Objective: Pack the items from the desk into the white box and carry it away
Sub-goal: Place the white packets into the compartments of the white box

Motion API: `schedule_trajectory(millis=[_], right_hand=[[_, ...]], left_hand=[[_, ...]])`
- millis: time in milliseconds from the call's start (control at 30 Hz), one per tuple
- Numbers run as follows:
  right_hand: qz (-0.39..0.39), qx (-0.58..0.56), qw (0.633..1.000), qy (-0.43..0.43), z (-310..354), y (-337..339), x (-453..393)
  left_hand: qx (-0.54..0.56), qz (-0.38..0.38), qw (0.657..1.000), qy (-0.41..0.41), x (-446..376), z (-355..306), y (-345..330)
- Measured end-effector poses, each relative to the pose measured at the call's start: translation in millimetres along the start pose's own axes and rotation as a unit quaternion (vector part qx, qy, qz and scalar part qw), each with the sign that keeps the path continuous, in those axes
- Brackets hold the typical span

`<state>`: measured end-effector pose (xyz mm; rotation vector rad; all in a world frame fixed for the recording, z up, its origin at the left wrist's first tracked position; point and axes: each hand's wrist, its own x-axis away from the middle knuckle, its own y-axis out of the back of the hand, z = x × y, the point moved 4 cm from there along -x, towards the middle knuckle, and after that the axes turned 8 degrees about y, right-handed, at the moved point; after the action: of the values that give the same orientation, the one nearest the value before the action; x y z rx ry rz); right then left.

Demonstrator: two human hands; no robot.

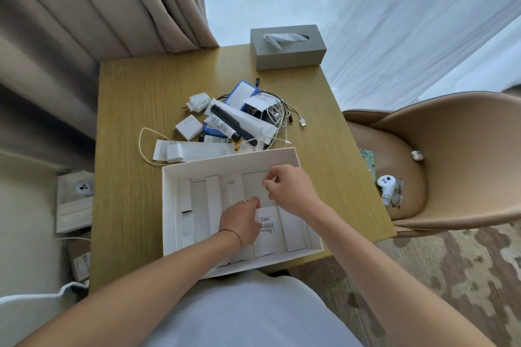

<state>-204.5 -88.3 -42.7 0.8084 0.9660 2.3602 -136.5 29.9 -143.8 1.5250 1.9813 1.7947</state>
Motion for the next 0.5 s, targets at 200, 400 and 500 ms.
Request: schedule_trajectory(millis=[200,400,500], right_hand=[[0.004,-0.017,1.0,-0.002,2,-2,2],[-0.021,-0.037,0.998,0.035,23,14,-9],[-0.041,-0.054,0.996,0.061,44,22,-24]], left_hand=[[-0.076,-0.048,0.994,-0.056,-1,2,5],[0.0,-0.122,0.988,-0.097,22,7,58],[0.054,-0.186,0.975,-0.111,35,13,102]])
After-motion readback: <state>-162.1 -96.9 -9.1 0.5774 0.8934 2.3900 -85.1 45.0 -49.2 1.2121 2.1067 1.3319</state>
